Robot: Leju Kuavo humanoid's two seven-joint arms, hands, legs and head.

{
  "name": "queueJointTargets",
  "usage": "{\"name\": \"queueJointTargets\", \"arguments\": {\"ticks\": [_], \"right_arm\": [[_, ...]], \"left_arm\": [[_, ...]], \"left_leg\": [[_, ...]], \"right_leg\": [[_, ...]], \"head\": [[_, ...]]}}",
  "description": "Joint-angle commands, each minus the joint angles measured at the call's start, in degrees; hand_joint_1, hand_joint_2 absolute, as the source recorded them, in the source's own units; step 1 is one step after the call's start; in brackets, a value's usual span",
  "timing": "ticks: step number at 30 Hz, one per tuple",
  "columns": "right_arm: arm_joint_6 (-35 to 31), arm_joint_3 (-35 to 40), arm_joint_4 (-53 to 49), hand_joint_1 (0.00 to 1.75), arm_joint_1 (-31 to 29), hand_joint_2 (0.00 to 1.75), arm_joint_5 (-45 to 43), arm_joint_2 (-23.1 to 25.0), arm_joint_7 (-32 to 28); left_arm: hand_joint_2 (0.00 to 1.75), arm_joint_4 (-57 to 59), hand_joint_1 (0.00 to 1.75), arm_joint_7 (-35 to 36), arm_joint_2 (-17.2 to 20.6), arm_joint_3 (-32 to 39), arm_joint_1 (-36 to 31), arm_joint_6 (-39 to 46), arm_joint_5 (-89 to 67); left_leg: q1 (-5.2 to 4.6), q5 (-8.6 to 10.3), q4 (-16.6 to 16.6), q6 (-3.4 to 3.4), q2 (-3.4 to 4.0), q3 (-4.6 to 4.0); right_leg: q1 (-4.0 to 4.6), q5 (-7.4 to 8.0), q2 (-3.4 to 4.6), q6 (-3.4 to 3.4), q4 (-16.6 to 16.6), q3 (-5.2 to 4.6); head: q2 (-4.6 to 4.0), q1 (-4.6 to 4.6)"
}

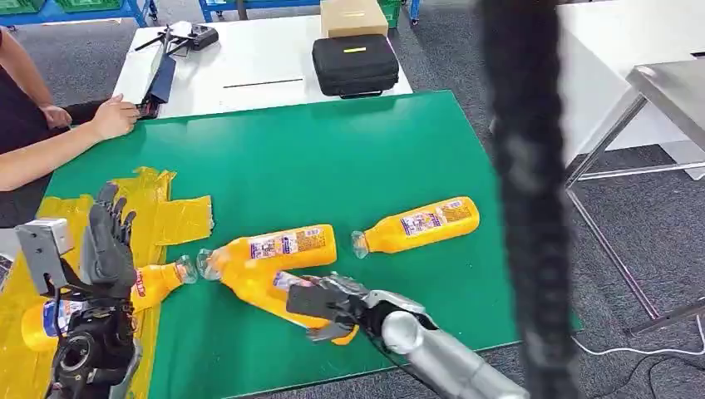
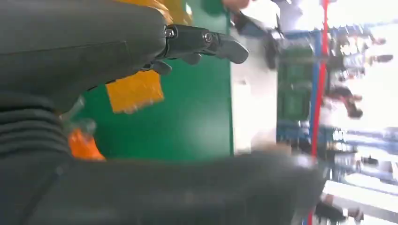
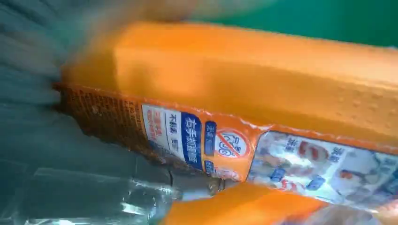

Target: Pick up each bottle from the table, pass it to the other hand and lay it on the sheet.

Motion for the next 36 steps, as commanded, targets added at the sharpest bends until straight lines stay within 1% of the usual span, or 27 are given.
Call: {"name": "queueJointTargets", "arguments": {"ticks": [1, 5, 8, 9, 11, 12, 13, 14, 15, 16, 17, 19, 20, 21, 22, 25, 27, 28, 30, 31, 36], "right_arm": [[-0.9, -14.1, -19.7, 1.75, 8.3, 1.75, -2.7, -6.3, -0.9], [-1.2, -14.3, -20.3, 1.75, 9.5, 1.75, -3.3, -5.5, -2.0], [-1.8, -14.3, -19.8, 1.75, 9.2, 1.75, -3.6, -4.4, -3.3], [-2.0, -14.3, -19.7, 1.75, 9.0, 1.75, -3.7, -4.1, -3.7], [-3.2, -14.4, -18.7, 1.75, 7.5, 1.75, -4.7, -2.8, -5.6], [-4.8, -14.4, -18.2, 1.75, 6.3, 1.75, -4.6, -1.9, -7.1], [-5.8, -14.2, -16.8, 1.75, 4.7, 1.75, -5.0, -1.1, -7.7], [-5.9, -14.1, -16.5, 1.75, 4.3, 1.75, -5.0, -0.9, -7.7], [-7.7, -14.3, -15.2, 1.75, 3.2, 1.75, -4.9, 0.0, -7.9], [-8.2, -13.9, -13.6, 1.75, 1.7, 1.75, -4.4, 0.9, -7.8], [-8.3, -13.8, -13.4, 1.75, 1.4, 1.75, -4.4, 1.1, -7.8], [-11.1, -13.8, -9.4, 1.75, -1.7, 1.75, -2.6, 3.3, -7.6], [-11.3, -13.7, -8.4, 1.75, -2.5, 1.75, -2.5, 3.7, -7.7], [-13.4, -13.6, -6.7, 1.75, -3.4, 1.75, -0.7, 4.2, -7.5], [-14.8, -13.0, -4.7, 1.75, -4.4, 1.75, 1.4, 4.8, -7.2], [-15.8, -11.3, -2.4, 1.75, -5.6, 1.75, 4.5, 5.9, -7.3], [-16.1, -10.1, -1.9, 1.75, -5.8, 1.75, 5.6, 6.5, -7.4], [-16.0, -8.5, -1.3, 1.75, -6.3, 1.75, 7.2, 7.1, -7.1], [-16.0, -6.8, -0.6, 1.75, -6.6, 1.75, 8.2, 7.9, -6.5], [-15.1, -4.5, 0.3, 1.75, -7.4, 1.75, 9.3, 7.8, -6.2], [-14.6, 0.4, 5.4, 1.75, -9.5, 1.75, 9.6, 8.4, -6.5]], "left_arm": [[1.75, -2.2, 0.00, -1.7, 1.1, 6.5, 2.5, 1.5, 1.8], [1.75, -3.1, 0.00, -1.9, 0.8, 6.9, 3.2, 1.8, 2.1], [1.75, -4.2, 0.00, -1.2, 0.6, 6.6, 4.4, 0.8, 4.5], [1.75, -4.5, 0.00, -0.7, 0.5, 6.4, 4.7, -0.1, 6.1], [1.75, -6.0, 0.00, 0.9, 0.4, 5.3, 5.8, -3.3, 13.0], [1.75, -6.9, 0.00, 2.4, 0.1, 4.5, 6.4, -5.9, 18.2], [1.75, -8.1, 0.00, 3.1, 0.0, 2.7, 6.9, -7.1, 21.1], [1.75, -8.3, 0.00, 3.0, -0.1, 2.4, 6.9, -6.8, 21.0], [1.75, -8.8, 0.00, 4.1, 0.4, 0.4, 6.8, -8.2, 25.5], [1.75, -8.9, 0.00, 4.3, 0.6, -1.7, 6.2, -9.3, 27.8], [1.75, -9.0, 0.00, 4.1, 0.4, -2.1, 6.0, -9.0, 27.9], [1.75, -9.0, 0.00, 5.0, 0.2, -7.4, 3.3, -11.7, 30.7], [1.75, -8.9, 0.00, 4.8, -0.2, -8.4, 2.7, -10.7, 30.5], [1.75, -8.8, 0.00, 5.0, -0.1, -10.4, 1.6, -10.8, 31.2], [1.75, -7.9, 0.00, 5.0, -0.4, -13.6, -0.7, -11.1, 30.3], [1.75, -4.8, 0.00, 6.3, -2.1, -18.0, -5.2, -10.5, 31.2], [1.75, -3.2, 0.00, 6.5, -3.0, -19.3, -7.0, -10.1, 31.0], [1.75, -0.7, 0.00, 7.0, -2.0, -20.9, -9.9, -10.0, 31.2], [1.75, 1.9, 0.00, 7.0, -2.2, -21.1, -12.1, -10.0, 32.0], [1.75, 3.4, 0.00, 7.0, -2.6, -21.2, -13.1, -10.0, 32.0], [1.75, 5.0, 0.00, 6.4, -3.9, -20.6, -14.5, -8.2, 31.4]], "left_leg": [[0.03, -0.15, 0.1, -0.21, 0.06, -0.12], [0.08, -0.10, 0.0, -0.20, -0.07, -0.09], [0.10, -0.07, 0.0, -0.14, 0.11, -0.22], [0.13, -0.15, 0.1, -0.22, 0.18, -0.13], [0.14, -0.13, 0.1, -0.20, 0.19, -0.19], [0.14, -0.10, 0.0, -0.16, 0.20, -0.24], [0.11, -0.08, 0.0, -0.13, 0.21, -0.28], [0.13, -0.08, 0.1, -0.14, 0.22, -0.31], [0.16, -0.18, 0.1, -0.22, 0.31, -0.20], [0.11, -0.06, 0.0, -0.13, 0.21, -0.33], [0.12, -0.09, 0.1, -0.16, 0.23, -0.29], [0.14, -0.11, 0.1, -0.19, 0.25, -0.24], [0.11, -0.03, 0.1, -0.14, 0.11, -0.33], [0.14, -0.06, 0.1, -0.19, 0.10, -0.28], [0.11, 0.01, 0.0, -0.11, 0.04, -0.34], [0.11, 0.03, 0.0, -0.10, -0.05, -0.33], [0.09, 0.05, 0.0, -0.11, -0.09, -0.31], [0.11, 0.00, 0.1, -0.17, -0.06, -0.23], [0.10, 0.05, 0.0, -0.09, -0.06, -0.31], [0.11, 0.02, 0.0, -0.16, -0.05, -0.23], [0.14, 0.01, 0.0, -0.13, 0.08, -0.21]], "right_leg": [[0.03, -0.15, -0.07, -0.01, 0.1, -0.13], [0.06, -0.14, -0.20, -0.04, 0.0, -0.13], [0.04, -0.05, -0.01, -0.03, 0.0, -0.30], [0.06, -0.12, 0.01, -0.03, 0.1, -0.23], [0.06, -0.09, 0.02, -0.03, 0.0, -0.28], [0.06, -0.05, 0.06, -0.02, 0.0, -0.35], [0.03, -0.04, 0.08, -0.02, 0.0, -0.40], [0.04, -0.03, 0.09, -0.02, 0.1, -0.41], [0.08, -0.09, 0.13, -0.02, 0.1, -0.31], [0.03, -0.02, 0.09, -0.01, 0.0, -0.42], [0.05, -0.05, 0.09, -0.01, 0.1, -0.38], [0.07, -0.05, 0.10, -0.02, 0.1, -0.33], [0.05, -0.01, -0.01, -0.02, 0.1, -0.39], [0.08, -0.05, -0.05, -0.02, 0.1, -0.32], [0.06, 0.00, -0.06, -0.02, 0.0, -0.39], [0.07, 0.00, -0.15, -0.01, 0.0, -0.34], [0.05, -0.01, -0.19, -0.01, 0.0, -0.33], [0.07, -0.05, -0.20, -0.02, 0.0, -0.24], [0.05, 0.00, -0.15, -0.02, 0.0, -0.32], [0.07, -0.04, -0.17, -0.03, 0.1, -0.26], [0.07, 0.00, -0.06, -0.02, 0.0, -0.27]], "head": [[0.00, -0.04], [0.00, 0.00], [0.00, -0.04], [0.00, -0.02], [0.00, -0.02], [0.00, -0.02], [0.00, -0.02], [0.00, -0.02], [0.00, 0.00], [0.00, -0.02], [0.00, 0.00], [0.00, -0.02], [0.00, -0.02], [0.00, 0.00], [0.00, -0.02], [0.00, -0.02], [0.00, -0.04], [0.00, 0.00], [0.00, 0.00], [0.00, -0.02], [0.00, -0.04]]}}
